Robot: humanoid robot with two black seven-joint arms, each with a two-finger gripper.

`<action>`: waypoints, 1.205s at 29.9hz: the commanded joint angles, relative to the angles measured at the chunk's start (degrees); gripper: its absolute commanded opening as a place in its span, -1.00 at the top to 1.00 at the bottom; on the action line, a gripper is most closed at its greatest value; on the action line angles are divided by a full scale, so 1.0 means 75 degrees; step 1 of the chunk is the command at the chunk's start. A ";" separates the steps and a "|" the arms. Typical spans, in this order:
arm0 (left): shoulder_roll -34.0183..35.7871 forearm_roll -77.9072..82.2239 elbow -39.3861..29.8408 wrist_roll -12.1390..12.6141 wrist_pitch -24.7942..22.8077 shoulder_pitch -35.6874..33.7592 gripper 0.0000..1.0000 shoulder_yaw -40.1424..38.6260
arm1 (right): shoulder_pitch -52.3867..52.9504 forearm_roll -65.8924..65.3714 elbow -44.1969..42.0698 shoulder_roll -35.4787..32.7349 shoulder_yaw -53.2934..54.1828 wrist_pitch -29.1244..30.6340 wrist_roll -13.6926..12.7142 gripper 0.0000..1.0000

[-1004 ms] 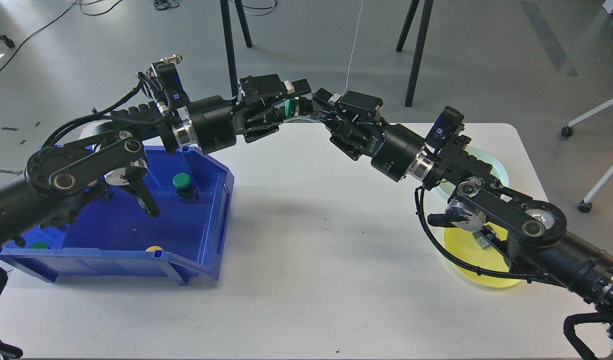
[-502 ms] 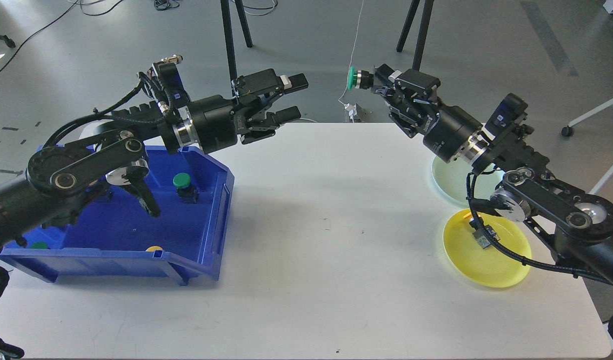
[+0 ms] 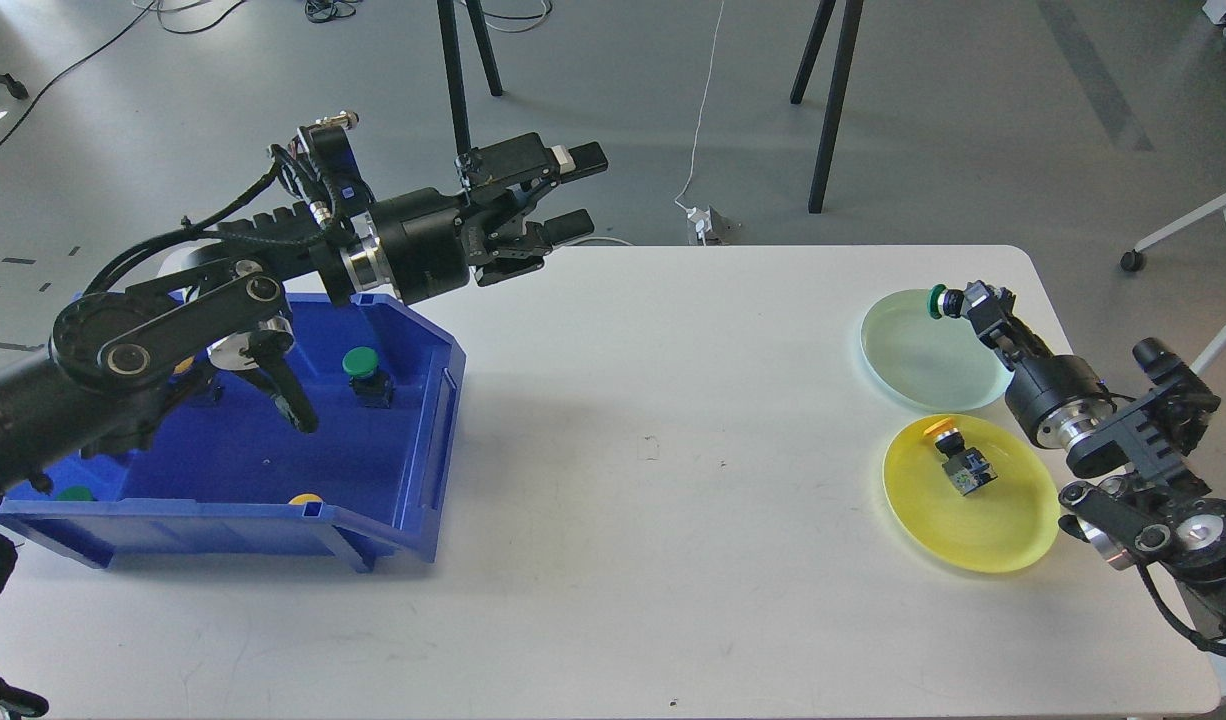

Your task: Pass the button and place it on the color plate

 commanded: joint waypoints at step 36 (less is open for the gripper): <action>0.0055 -0.0688 0.1006 -0.0001 0.0000 0.0063 -0.90 -0.0372 | 0.2089 0.2853 -0.2341 0.1404 0.0455 0.1069 -0.0003 -0.93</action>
